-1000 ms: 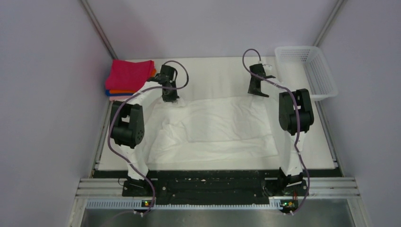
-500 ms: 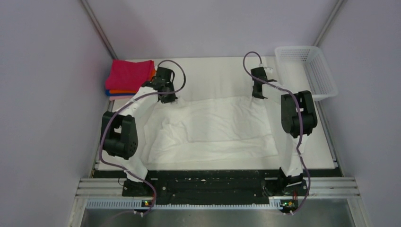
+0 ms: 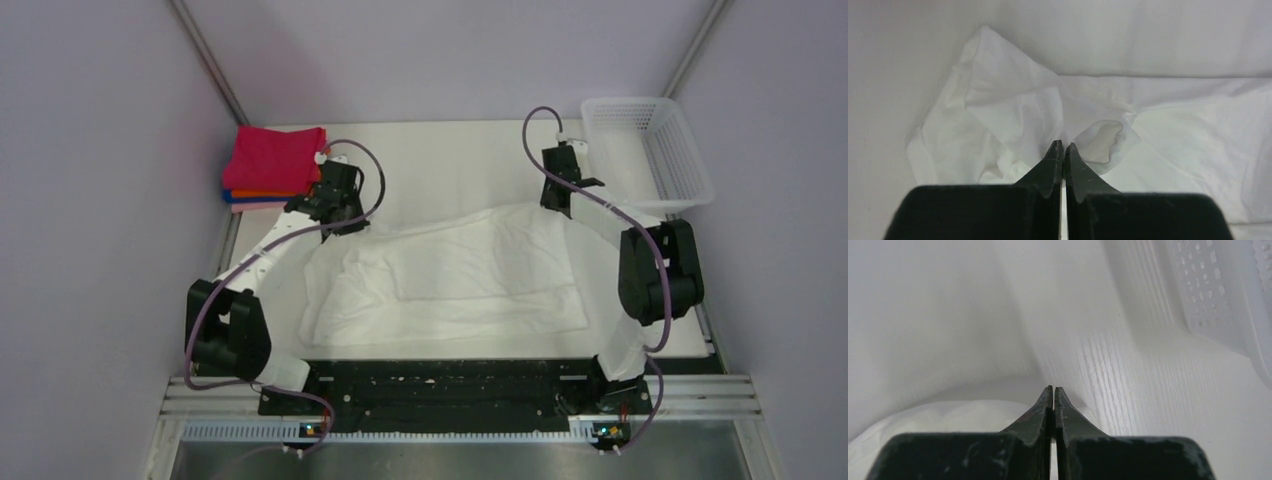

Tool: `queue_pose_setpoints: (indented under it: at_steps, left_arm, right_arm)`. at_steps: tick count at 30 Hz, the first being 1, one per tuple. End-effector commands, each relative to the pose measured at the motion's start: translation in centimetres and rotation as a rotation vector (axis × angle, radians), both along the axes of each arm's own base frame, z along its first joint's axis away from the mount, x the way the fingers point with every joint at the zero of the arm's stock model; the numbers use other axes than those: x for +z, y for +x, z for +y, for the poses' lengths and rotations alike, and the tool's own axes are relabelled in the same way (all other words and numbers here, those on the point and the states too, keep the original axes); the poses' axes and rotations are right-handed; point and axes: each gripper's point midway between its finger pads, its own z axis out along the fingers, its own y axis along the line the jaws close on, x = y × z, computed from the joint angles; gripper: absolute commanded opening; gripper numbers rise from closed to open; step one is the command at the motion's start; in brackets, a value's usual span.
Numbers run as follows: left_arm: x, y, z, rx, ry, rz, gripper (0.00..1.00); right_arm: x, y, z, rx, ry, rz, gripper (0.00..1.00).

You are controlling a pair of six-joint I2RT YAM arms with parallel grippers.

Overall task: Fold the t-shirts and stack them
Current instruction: Fold the other side of the tshirt into a rectangle

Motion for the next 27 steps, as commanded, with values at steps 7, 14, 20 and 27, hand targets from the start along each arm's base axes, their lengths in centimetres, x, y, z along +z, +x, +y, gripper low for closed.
queue_pose_setpoints:
  at_steps: [7, 14, 20, 27]
  left_arm:
    - [2.1, -5.2, 1.8, 0.095, 0.02, -0.063, 0.0]
    - [3.1, -7.5, 2.1, 0.081, 0.017, -0.1, 0.0]
    - [2.8, -10.1, 1.8, 0.093, -0.008, -0.096, 0.0]
    - [-0.8, -14.4, 1.6, 0.11, -0.072, -0.015, 0.0]
  right_arm:
    - [4.4, -3.6, 0.1, 0.016, -0.016, -0.076, 0.0]
    - [6.6, -4.8, -0.3, 0.018, -0.018, -0.108, 0.0]
    - [6.7, -6.4, -0.6, 0.017, -0.022, -0.103, 0.0]
    - [5.1, -8.2, -0.7, 0.012, -0.002, -0.067, 0.0]
